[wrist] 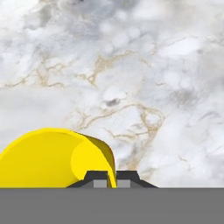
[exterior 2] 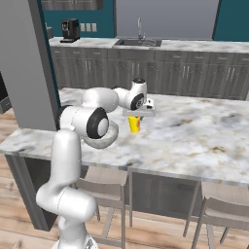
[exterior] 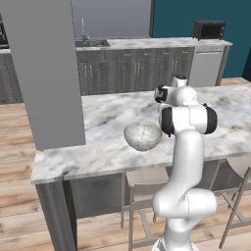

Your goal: Place the cup inside the bowl on the dining table and move the bowl to any counter.

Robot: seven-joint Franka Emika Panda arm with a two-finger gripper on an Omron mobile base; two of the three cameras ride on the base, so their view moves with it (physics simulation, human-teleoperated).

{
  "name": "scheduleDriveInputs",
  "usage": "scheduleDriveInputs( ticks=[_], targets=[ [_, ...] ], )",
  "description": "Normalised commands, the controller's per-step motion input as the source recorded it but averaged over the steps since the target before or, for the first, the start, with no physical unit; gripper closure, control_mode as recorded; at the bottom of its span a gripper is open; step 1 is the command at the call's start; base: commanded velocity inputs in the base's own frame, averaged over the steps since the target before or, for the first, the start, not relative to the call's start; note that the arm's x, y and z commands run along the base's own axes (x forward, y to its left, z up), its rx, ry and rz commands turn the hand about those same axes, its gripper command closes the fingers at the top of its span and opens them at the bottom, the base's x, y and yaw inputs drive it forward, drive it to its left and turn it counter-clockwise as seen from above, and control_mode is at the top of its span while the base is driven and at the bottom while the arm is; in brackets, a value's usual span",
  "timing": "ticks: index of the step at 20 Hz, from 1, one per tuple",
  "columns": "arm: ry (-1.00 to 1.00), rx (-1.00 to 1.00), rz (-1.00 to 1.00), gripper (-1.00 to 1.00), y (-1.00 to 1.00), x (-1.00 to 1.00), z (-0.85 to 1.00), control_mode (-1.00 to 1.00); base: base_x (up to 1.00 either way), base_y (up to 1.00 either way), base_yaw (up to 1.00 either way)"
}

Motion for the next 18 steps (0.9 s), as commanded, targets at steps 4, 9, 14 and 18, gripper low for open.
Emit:
scheduleDriveInputs(
  ticks=[4, 9, 14, 18],
  targets=[
    [-0.05, 0.01, 0.0, 1.0, 0.0, -0.19, 0.29, -1.0, 0.0, 0.0, 0.0],
    [-0.05, 0.01, 0.0, 1.0, 0.0, -0.24, 0.3, -1.0, 0.0, 0.0, 0.0],
    [-0.01, 0.0, 0.0, 1.0, 0.0, -0.34, 0.22, -1.0, 0.0, 0.0, 0.0],
    [-0.04, 0.0, 0.0, 1.0, 0.0, -0.34, 0.1, -1.0, 0.0, 0.0, 0.0]
  ],
)
